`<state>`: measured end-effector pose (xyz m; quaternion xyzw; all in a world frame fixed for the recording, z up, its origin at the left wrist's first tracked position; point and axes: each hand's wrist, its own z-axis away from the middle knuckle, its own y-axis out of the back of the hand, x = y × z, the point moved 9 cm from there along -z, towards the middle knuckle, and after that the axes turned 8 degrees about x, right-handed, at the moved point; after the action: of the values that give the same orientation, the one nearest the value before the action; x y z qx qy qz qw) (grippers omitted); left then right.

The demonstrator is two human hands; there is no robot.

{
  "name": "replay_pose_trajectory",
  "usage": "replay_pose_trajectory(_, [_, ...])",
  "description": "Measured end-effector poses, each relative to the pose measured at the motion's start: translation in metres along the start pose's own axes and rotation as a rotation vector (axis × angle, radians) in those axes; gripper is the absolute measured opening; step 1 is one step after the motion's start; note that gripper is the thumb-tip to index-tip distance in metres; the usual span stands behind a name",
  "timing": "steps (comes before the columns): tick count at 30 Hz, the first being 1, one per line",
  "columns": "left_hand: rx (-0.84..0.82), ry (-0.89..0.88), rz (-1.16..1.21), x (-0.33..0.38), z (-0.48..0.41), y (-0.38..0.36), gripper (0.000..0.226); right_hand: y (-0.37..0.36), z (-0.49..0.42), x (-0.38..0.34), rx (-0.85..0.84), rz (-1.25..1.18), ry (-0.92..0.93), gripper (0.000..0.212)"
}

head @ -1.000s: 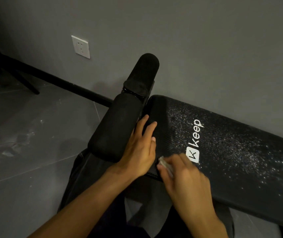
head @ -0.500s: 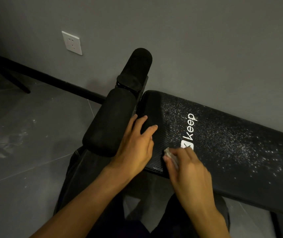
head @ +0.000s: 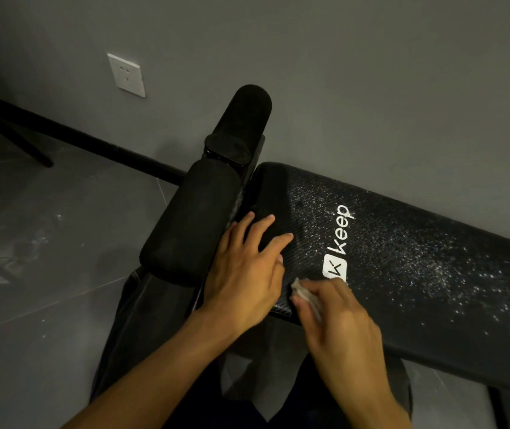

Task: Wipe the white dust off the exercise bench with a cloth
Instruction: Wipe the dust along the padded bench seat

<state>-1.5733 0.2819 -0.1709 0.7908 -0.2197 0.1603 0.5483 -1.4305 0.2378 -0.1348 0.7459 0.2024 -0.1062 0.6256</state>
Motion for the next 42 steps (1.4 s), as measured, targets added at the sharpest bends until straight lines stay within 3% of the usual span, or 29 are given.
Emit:
replay_pose_trajectory(6, [0.010, 0.006, -0.025, 0.000, 0.000, 0.000, 0.048, -0.009, -0.037, -0.010, 0.076, 0.102, 0.009, 0.024])
replay_pose_trajectory(11, [0.018, 0.032, -0.047, -0.001, -0.002, 0.000, 0.049, -0.005, -0.010, -0.012, -0.028, 0.038, 0.026, 0.019])
replay_pose_trajectory(18, [0.029, 0.022, -0.052, -0.003, -0.001, 0.000, 0.049, -0.015, -0.056, -0.015, 0.039, 0.139, 0.042, 0.024])
replay_pose_trajectory(23, [0.028, 0.026, -0.054, -0.003, -0.002, -0.001, 0.049, -0.009, -0.024, -0.015, -0.045, 0.092, 0.044, 0.021])
replay_pose_trajectory(29, [0.021, 0.028, -0.046, -0.003, -0.001, 0.000, 0.050, -0.016, -0.068, -0.010, 0.047, 0.160, 0.007, 0.027])
replay_pose_trajectory(35, [0.023, 0.030, -0.035, -0.003, -0.001, -0.001, 0.049, -0.011, -0.035, -0.018, -0.045, 0.144, 0.043, 0.027])
replay_pose_trajectory(42, [0.024, 0.021, -0.036, -0.004, 0.000, -0.001, 0.048, -0.018, -0.082, -0.014, 0.042, 0.187, 0.012, 0.030])
